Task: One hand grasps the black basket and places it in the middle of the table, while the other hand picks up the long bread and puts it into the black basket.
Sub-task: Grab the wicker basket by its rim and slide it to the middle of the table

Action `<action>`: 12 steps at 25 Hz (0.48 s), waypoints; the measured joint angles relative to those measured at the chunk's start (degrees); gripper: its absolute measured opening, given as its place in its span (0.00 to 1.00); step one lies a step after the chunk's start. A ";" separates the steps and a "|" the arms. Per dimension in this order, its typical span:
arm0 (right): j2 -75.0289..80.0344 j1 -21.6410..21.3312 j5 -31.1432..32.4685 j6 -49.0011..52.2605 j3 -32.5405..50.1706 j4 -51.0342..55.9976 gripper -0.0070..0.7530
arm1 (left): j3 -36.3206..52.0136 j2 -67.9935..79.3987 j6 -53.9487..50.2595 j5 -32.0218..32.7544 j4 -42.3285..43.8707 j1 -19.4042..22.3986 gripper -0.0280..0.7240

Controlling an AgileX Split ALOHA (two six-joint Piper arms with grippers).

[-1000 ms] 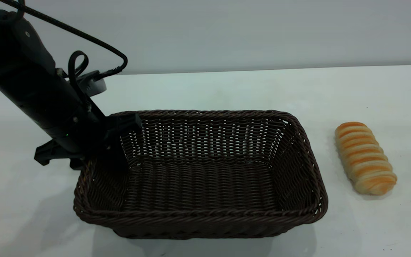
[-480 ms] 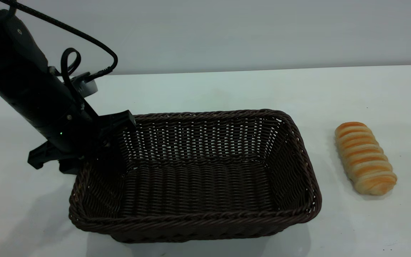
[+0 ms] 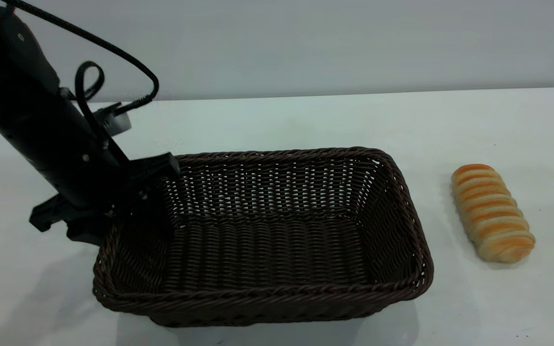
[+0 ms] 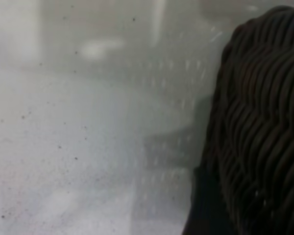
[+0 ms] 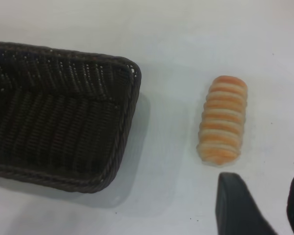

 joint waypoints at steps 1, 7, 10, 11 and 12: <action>0.00 0.00 0.00 0.00 0.00 0.00 0.33 | 0.00 -0.55 -0.05 0.04 0.32 0.06 0.77; 0.00 0.00 0.00 -0.05 0.00 0.48 0.33 | 0.00 -6.31 -6.00 2.41 7.61 0.06 0.77; 0.00 0.00 0.00 -0.38 0.00 1.24 0.33 | 0.00 -9.36 -12.28 5.15 15.73 0.06 0.77; 0.00 0.00 -0.05 -0.40 0.00 1.29 0.33 | 0.00 -10.58 -14.88 5.99 18.78 0.06 0.77; 0.00 0.00 -0.05 -0.40 0.00 1.29 0.33 | 0.05 -11.74 -16.94 6.79 21.79 0.06 0.77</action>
